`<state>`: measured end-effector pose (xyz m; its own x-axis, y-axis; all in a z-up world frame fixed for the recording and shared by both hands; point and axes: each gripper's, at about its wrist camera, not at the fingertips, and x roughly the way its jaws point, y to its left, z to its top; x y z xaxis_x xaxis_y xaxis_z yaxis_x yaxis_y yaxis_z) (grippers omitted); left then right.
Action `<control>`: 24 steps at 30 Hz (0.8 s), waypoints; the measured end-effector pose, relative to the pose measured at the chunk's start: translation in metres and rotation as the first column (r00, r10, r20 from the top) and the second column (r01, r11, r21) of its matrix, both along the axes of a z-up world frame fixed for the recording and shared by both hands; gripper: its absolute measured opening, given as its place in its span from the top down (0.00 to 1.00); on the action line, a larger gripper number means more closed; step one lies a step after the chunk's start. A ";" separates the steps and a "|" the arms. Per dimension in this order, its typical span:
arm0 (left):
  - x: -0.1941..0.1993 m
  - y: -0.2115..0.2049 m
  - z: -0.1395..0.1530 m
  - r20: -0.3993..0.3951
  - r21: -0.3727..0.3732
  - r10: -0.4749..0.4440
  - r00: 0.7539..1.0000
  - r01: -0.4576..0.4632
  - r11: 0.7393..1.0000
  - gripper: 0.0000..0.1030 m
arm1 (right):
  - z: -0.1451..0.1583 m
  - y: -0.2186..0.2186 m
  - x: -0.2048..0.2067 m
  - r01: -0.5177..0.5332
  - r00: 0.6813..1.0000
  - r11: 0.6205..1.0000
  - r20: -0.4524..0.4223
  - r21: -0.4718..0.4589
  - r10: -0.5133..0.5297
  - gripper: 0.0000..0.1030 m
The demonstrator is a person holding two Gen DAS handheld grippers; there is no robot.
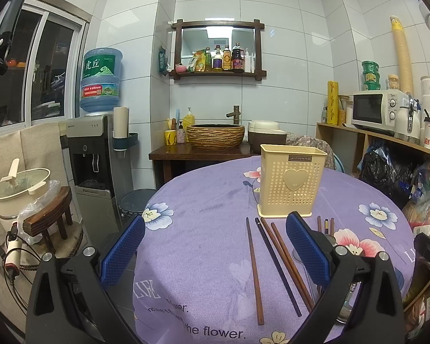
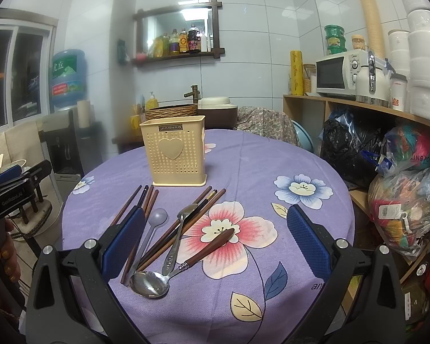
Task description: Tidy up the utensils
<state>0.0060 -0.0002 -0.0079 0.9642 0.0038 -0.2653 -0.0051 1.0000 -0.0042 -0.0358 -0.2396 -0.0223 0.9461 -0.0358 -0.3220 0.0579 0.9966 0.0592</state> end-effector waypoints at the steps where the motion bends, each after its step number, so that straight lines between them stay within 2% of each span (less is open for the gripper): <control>1: 0.000 0.000 0.000 0.000 0.000 0.001 1.000 -0.001 1.000 0.05 | 0.000 0.000 0.000 -0.001 1.000 1.000 -0.001 0.001 0.001 0.05; 15: 0.004 0.004 -0.009 -0.023 0.012 0.003 1.000 -0.003 1.000 0.05 | -0.004 0.009 0.006 -0.025 0.999 1.000 -0.024 -0.013 0.025 0.05; 19: 0.016 0.016 -0.015 -0.078 -0.003 0.009 0.997 -0.009 1.000 0.05 | -0.011 0.011 0.022 -0.059 0.994 0.997 -0.089 -0.039 0.056 0.05; 24: 0.033 0.024 -0.026 -0.171 -0.009 -0.024 0.985 0.023 1.000 0.05 | -0.025 0.022 0.045 -0.087 0.979 0.987 -0.193 -0.136 0.060 0.05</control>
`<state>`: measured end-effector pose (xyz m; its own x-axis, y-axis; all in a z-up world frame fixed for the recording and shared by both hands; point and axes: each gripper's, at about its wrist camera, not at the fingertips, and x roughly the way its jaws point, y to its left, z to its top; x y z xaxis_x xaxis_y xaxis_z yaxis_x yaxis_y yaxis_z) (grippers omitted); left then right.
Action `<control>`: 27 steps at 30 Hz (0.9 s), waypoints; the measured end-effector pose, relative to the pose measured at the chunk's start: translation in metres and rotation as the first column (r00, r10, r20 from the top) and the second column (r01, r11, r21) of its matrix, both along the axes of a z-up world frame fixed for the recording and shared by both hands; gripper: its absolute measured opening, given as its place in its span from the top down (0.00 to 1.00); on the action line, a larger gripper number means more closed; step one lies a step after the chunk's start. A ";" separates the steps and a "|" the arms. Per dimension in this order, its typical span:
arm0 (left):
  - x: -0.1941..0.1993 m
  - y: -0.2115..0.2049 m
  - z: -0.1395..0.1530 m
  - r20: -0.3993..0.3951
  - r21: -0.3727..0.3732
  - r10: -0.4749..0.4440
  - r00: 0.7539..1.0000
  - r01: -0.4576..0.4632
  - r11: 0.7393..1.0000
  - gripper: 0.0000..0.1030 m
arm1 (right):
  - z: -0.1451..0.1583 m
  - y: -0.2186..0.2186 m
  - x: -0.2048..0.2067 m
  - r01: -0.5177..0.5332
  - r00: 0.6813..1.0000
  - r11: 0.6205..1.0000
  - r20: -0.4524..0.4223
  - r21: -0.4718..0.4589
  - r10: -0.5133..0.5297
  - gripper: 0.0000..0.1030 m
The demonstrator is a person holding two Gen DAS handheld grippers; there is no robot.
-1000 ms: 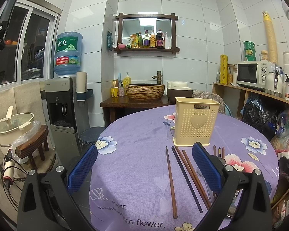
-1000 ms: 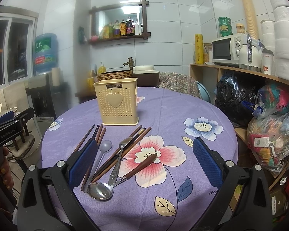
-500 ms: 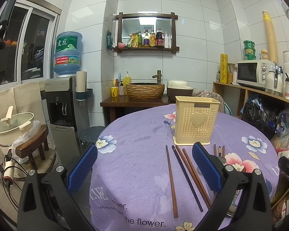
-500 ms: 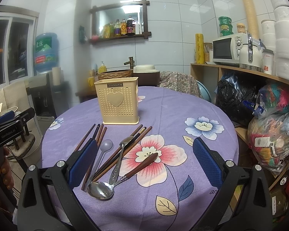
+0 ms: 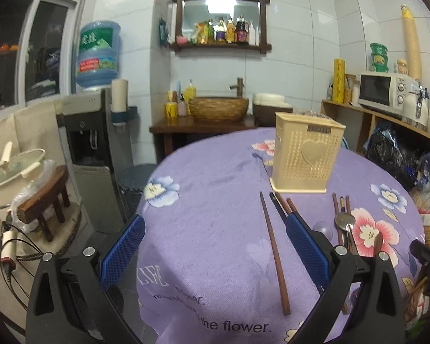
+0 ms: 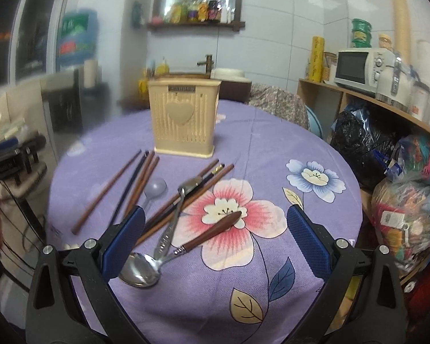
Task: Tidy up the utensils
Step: 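Grasp the wooden-handled spoon with the right tool while the left tool grasps a brown chopstick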
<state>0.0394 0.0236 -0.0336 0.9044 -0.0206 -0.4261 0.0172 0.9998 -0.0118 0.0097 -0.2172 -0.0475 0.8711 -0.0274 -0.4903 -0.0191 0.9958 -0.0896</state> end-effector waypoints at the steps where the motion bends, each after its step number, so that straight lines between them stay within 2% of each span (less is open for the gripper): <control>1: 0.004 0.000 -0.002 -0.024 -0.009 -0.016 1.000 0.016 1.000 0.05 | -0.002 0.000 0.003 -0.013 1.000 1.000 -0.008 0.004 0.013 0.05; 4: 0.016 -0.002 -0.011 -0.104 -0.025 -0.061 0.993 0.058 0.998 0.05 | -0.005 -0.005 0.013 -0.026 0.999 0.999 -0.033 0.041 0.028 0.05; 8: 0.032 -0.008 -0.022 -0.177 0.012 -0.073 0.982 0.076 0.997 0.06 | -0.009 -0.015 0.036 -0.004 0.995 0.996 -0.095 0.084 0.012 0.05; 13: 0.050 -0.011 -0.024 -0.242 0.000 -0.113 0.964 0.116 0.993 0.16 | -0.013 -0.022 0.057 0.005 0.988 0.994 -0.152 0.108 0.012 0.05; 17: 0.059 -0.011 -0.025 -0.271 -0.012 -0.132 0.954 0.134 0.991 0.25 | -0.021 -0.039 0.063 0.078 0.979 0.990 -0.197 0.118 -0.054 0.06; 22: 0.068 -0.008 -0.031 -0.304 -0.054 -0.152 0.940 0.143 0.988 0.35 | -0.030 -0.046 0.069 0.094 0.966 0.985 -0.252 0.148 -0.054 0.10; 25: 0.075 -0.013 -0.032 -0.318 -0.059 -0.171 0.933 0.160 0.985 0.40 | -0.032 -0.035 0.074 0.071 0.962 0.990 -0.272 0.124 -0.035 0.14; 27: 0.079 -0.018 -0.034 -0.323 -0.049 -0.178 0.930 0.171 0.984 0.42 | -0.036 -0.034 0.079 0.071 0.955 0.989 -0.296 0.127 -0.030 0.26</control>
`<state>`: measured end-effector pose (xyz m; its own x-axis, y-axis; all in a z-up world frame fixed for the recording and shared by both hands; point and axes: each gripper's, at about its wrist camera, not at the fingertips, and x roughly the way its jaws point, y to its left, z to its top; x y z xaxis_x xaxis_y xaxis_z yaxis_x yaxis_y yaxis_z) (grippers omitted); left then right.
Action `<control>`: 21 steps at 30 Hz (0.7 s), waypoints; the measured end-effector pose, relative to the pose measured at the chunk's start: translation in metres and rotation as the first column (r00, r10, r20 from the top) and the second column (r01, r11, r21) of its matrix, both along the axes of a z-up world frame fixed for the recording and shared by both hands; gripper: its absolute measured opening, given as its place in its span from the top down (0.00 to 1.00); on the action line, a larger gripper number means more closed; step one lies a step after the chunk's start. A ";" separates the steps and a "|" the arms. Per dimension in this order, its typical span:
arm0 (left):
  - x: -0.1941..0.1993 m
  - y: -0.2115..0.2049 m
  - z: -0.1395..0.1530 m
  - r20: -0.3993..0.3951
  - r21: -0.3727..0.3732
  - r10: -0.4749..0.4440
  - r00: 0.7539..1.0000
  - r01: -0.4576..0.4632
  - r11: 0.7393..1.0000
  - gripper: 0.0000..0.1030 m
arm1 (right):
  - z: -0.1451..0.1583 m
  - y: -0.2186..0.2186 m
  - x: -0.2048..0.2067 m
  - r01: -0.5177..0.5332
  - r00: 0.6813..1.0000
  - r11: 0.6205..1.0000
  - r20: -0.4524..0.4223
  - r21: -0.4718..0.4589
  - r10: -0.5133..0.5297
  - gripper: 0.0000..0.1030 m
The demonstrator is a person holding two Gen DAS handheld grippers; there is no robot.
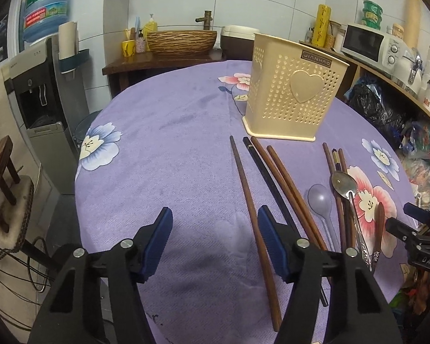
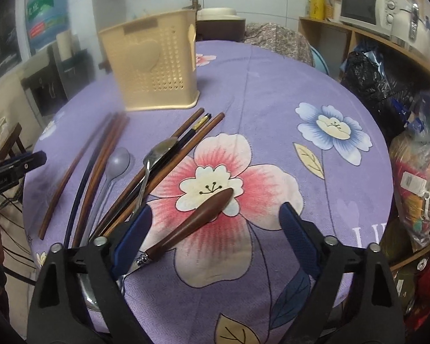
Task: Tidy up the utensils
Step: 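Grasp the wooden-handled spoon with the right tool while the left tool grasps a brown chopstick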
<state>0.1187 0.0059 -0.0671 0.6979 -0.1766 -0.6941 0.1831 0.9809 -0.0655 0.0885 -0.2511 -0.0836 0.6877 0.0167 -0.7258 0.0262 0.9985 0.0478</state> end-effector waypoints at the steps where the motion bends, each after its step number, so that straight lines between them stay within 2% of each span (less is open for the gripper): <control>1: 0.001 -0.001 -0.001 -0.003 0.001 -0.005 1.000 0.005 1.000 0.42 | -0.002 -0.001 0.001 0.001 1.000 1.000 -0.012 0.013 -0.001 0.29; 4: 0.002 -0.003 -0.001 -0.004 -0.005 -0.011 1.000 0.011 1.000 0.42 | -0.012 -0.006 0.003 0.014 0.999 0.997 -0.053 0.079 -0.010 0.38; 5: 0.002 -0.002 -0.001 -0.004 -0.009 -0.011 1.000 0.010 1.000 0.42 | -0.014 -0.008 0.004 0.016 0.998 0.995 -0.067 0.103 -0.010 0.43; 8: 0.005 -0.001 -0.003 -0.014 -0.026 -0.011 1.000 0.011 1.000 0.42 | -0.014 -0.005 0.006 0.031 0.997 0.993 -0.072 0.110 -0.023 0.50; 12: 0.007 -0.002 -0.004 -0.013 -0.028 -0.017 1.000 0.017 0.999 0.42 | -0.013 0.004 0.013 0.027 0.996 0.996 -0.082 0.081 -0.020 0.64; 16: 0.009 0.000 -0.006 -0.018 -0.034 -0.021 1.000 0.020 0.999 0.42 | -0.014 0.012 0.025 -0.002 0.997 0.999 -0.079 0.053 0.006 0.70; 21: 0.013 0.002 -0.008 -0.037 -0.037 -0.031 0.999 0.029 0.999 0.42 | -0.012 0.012 0.049 -0.045 0.995 0.999 -0.092 -0.026 0.042 0.82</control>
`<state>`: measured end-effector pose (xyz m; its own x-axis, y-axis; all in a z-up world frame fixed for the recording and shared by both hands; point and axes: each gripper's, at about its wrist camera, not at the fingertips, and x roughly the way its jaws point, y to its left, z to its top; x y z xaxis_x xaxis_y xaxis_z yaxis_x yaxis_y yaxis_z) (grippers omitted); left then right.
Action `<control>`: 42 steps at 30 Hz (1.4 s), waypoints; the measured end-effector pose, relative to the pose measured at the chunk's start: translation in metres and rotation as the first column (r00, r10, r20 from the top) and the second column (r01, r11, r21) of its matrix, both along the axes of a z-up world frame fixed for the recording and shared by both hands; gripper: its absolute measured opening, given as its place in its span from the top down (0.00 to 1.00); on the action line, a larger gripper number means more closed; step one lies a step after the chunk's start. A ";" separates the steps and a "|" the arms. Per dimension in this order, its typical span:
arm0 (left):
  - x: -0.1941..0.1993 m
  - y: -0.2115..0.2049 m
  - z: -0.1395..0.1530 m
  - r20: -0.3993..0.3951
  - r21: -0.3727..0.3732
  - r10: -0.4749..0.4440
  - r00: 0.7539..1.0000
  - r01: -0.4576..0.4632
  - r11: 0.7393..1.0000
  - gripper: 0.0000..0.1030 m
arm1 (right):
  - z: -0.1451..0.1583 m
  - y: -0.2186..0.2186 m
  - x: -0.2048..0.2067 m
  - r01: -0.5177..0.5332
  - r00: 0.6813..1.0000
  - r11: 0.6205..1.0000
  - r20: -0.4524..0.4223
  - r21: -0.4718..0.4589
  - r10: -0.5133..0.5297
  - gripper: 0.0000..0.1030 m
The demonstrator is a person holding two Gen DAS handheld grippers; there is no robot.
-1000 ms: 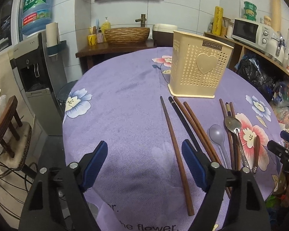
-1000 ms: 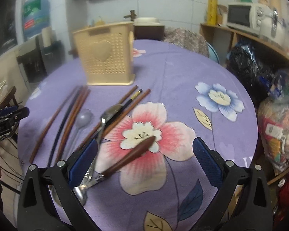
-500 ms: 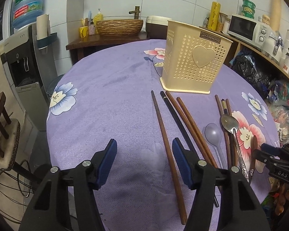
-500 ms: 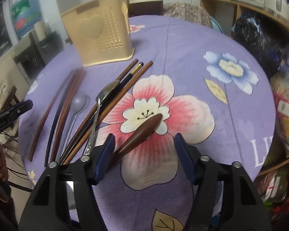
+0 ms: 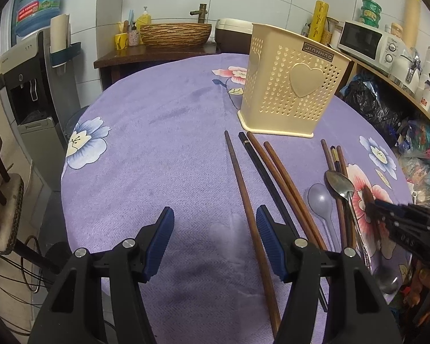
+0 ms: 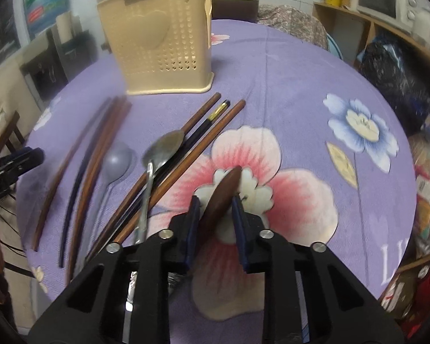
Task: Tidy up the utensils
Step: 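Grasp the wooden-handled spoon with the right tool while the left tool grasps a brown chopstick, then lift both held utensils upright and carry them over the cream basket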
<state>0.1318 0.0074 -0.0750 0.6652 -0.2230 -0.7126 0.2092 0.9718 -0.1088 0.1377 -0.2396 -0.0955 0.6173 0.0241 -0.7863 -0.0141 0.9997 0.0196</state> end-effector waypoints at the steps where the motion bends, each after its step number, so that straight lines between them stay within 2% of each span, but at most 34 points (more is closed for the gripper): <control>1: 0.001 0.000 -0.001 -0.008 -0.001 -0.003 1.000 0.003 1.000 0.42 | 0.000 -0.002 0.003 -0.002 1.000 1.000 -0.008 0.000 0.002 0.83; 5: 0.013 -0.004 -0.003 -0.055 -0.044 -0.028 0.998 0.025 0.999 0.42 | -0.001 -0.001 0.010 -0.013 1.000 0.999 -0.008 -0.035 0.013 0.84; 8: 0.026 -0.015 -0.004 -0.074 -0.031 -0.047 0.996 0.045 0.999 0.43 | -0.001 -0.003 0.010 0.007 1.000 1.000 -0.009 -0.009 -0.007 0.84; 13: 0.048 -0.033 -0.010 -0.109 0.019 -0.054 0.993 0.056 0.998 0.57 | -0.002 -0.003 0.008 0.018 1.000 1.000 -0.003 0.006 -0.018 0.83; 20: 0.075 -0.041 -0.015 -0.139 0.084 -0.045 0.989 0.057 0.995 0.68 | -0.002 -0.005 0.009 -0.005 1.000 1.000 -0.002 0.009 0.005 0.83; 29: 0.108 -0.047 -0.013 -0.168 0.132 -0.035 0.985 0.057 0.990 0.91 | -0.001 -0.005 0.024 -0.049 0.999 0.999 -0.019 -0.003 0.049 0.83; 35: 0.115 -0.053 -0.013 -0.164 0.167 -0.038 0.986 0.066 0.984 0.93 | -0.001 -0.006 0.026 -0.082 0.996 0.997 -0.017 -0.007 0.082 0.84; 42: 0.108 -0.057 -0.013 -0.133 0.176 -0.035 0.990 0.059 0.983 0.93 | -0.001 -0.011 0.024 -0.096 0.995 0.995 -0.005 0.024 0.096 0.84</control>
